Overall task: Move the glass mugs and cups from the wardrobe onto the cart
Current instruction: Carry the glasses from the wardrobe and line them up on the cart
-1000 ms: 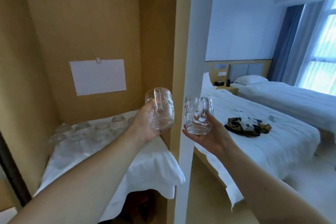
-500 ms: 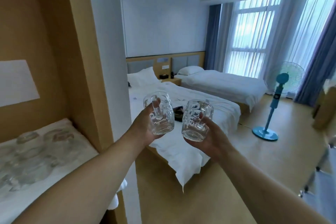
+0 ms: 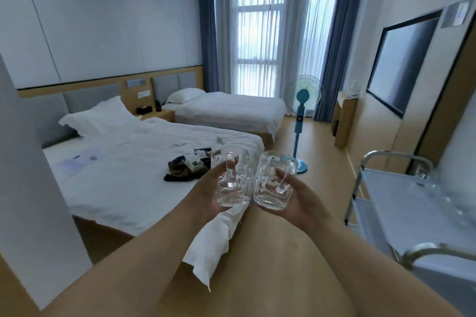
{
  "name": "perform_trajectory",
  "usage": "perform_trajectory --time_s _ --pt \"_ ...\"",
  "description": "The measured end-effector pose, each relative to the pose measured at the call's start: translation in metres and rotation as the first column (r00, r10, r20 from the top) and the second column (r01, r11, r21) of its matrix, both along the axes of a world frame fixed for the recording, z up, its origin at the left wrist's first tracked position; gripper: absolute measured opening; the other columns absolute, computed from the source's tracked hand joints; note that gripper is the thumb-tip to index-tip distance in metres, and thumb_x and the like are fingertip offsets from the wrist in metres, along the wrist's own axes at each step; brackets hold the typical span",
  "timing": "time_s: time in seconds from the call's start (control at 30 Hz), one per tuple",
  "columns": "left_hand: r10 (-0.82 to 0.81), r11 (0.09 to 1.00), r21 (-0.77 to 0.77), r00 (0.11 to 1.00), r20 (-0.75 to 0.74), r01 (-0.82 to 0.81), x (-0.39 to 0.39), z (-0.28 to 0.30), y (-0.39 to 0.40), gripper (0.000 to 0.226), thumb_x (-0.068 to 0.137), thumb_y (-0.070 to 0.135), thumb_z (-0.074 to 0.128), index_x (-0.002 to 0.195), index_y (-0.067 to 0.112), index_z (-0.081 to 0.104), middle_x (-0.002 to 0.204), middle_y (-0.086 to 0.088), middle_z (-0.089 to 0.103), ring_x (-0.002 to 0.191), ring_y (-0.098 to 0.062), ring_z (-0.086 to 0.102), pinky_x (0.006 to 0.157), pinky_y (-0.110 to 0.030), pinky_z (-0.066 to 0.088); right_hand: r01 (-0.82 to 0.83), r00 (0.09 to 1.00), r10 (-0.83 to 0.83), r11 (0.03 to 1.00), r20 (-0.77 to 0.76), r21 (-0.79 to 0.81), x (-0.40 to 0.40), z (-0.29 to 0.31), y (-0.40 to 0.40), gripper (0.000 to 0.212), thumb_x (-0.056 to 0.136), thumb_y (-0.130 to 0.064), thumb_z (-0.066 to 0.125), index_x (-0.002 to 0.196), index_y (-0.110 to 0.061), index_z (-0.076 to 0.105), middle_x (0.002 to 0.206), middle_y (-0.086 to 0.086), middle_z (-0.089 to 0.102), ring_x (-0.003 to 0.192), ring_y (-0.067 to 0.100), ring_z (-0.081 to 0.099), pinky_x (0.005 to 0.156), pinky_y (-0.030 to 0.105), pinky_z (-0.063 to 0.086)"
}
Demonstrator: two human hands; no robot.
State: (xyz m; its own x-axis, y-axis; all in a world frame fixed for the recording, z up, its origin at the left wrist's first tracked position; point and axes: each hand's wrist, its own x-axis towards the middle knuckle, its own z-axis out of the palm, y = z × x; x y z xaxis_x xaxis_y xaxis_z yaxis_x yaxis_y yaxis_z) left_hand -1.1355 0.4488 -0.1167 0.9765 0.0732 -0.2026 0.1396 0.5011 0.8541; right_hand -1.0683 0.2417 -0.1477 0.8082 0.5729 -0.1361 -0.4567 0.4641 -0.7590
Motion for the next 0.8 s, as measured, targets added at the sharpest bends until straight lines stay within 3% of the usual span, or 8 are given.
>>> perform_trajectory --time_s 0.1,0.2,0.27,0.33,0.4,0.53,0.7,0.8 --pt "-0.114 0.993 -0.036 0.993 -0.003 0.114 0.048 -0.003 0.003 0.051 0.082 0.030 0.081 0.126 0.008 0.069 0.102 -0.016 0.074 0.085 -0.032 0.074 0.075 -0.042 0.062 0.117 0.993 -0.117 0.993 0.023 -0.019 0.022 0.001 -0.004 0.042 0.071 -0.021 0.088 0.110 -0.011 0.075 0.104 0.015 0.069 0.098 0.034 0.068 0.095 0.059 0.053" --pt "-0.290 0.956 -0.058 0.957 -0.006 0.289 0.087 -0.001 -0.001 0.072 0.055 0.033 0.096 0.116 0.005 0.069 0.094 -0.013 0.074 0.081 -0.029 0.073 0.075 -0.038 0.059 0.234 0.972 -0.233 0.971 0.026 -0.055 0.042 0.001 -0.013 0.044 0.078 -0.021 0.082 0.118 -0.010 0.070 0.100 0.014 0.070 0.098 0.035 0.069 0.093 0.058 0.054" --pt "-0.387 0.917 -0.095 0.922 0.012 0.386 0.110 -0.003 -0.005 0.089 0.041 0.035 0.101 0.118 0.006 0.066 0.092 -0.011 0.070 0.081 -0.027 0.068 0.082 -0.040 0.056 0.295 0.956 -0.294 0.953 0.018 -0.074 0.052 0.001 -0.020 0.043 0.072 -0.022 0.087 0.112 -0.012 0.073 0.097 0.013 0.069 0.098 0.035 0.067 0.101 0.062 0.048" --pt "-0.409 0.909 -0.095 0.913 -0.004 0.407 0.132 -0.006 -0.012 0.098 0.048 0.036 0.098 0.133 0.006 0.060 0.105 -0.013 0.066 0.091 -0.029 0.064 0.100 -0.046 0.050 0.337 0.941 -0.337 0.940 0.005 -0.061 0.059 -0.001 -0.027 0.037 0.066 -0.023 0.089 0.100 -0.015 0.078 0.095 0.011 0.068 0.096 0.034 0.066 0.106 0.063 0.043" --pt "-0.443 0.893 -0.101 0.897 -0.015 0.439 0.151 -0.010 -0.023 0.087 0.067 0.038 0.086 0.141 0.007 0.054 0.107 -0.013 0.064 0.091 -0.029 0.062 0.102 -0.047 0.047 0.390 0.920 -0.391 0.920 -0.028 -0.043 0.066 -0.007 -0.034 0.043 0.071 -0.021 0.086 0.111 -0.013 0.072 0.100 0.013 0.065 0.102 0.035 0.062 0.108 0.063 0.041" --pt "-0.581 0.803 -0.198 0.812 -0.056 0.562 0.189 -0.025 -0.050 0.054 0.080 0.035 0.078 0.122 0.012 0.054 0.081 -0.004 0.059 0.072 -0.020 0.058 0.075 -0.035 0.050 0.485 0.869 -0.486 0.874 -0.087 -0.041 0.074 -0.021 -0.052 0.062 0.079 -0.020 0.080 0.137 -0.010 0.058 0.111 0.016 0.059 0.111 0.036 0.056 0.111 0.062 0.038" --pt "-0.693 0.717 -0.206 0.712 -0.114 0.666 0.233 -0.045 -0.092 0.043 0.069 0.038 0.089 0.093 0.012 0.064 0.063 0.002 0.056 0.057 -0.016 0.058 0.063 -0.032 0.052 0.593 0.793 -0.600 0.799 -0.102 -0.095 0.083 -0.033 -0.086 0.069 0.074 -0.019 0.080 0.138 -0.007 0.058 0.132 0.022 0.060 0.127 0.045 0.055 0.109 0.061 0.041" --pt "-0.738 0.673 -0.214 0.663 -0.128 0.708 0.260 -0.053 -0.118 0.036 0.077 0.040 0.083 0.092 0.011 0.067 0.077 -0.002 0.058 0.067 -0.019 0.060 0.071 -0.034 0.054 0.643 0.755 -0.646 0.763 -0.115 -0.062 0.099 -0.037 -0.109 0.089 0.055 -0.019 0.096 0.135 -0.006 0.060 0.132 0.023 0.060 0.126 0.043 0.055 0.113 0.062 0.036"
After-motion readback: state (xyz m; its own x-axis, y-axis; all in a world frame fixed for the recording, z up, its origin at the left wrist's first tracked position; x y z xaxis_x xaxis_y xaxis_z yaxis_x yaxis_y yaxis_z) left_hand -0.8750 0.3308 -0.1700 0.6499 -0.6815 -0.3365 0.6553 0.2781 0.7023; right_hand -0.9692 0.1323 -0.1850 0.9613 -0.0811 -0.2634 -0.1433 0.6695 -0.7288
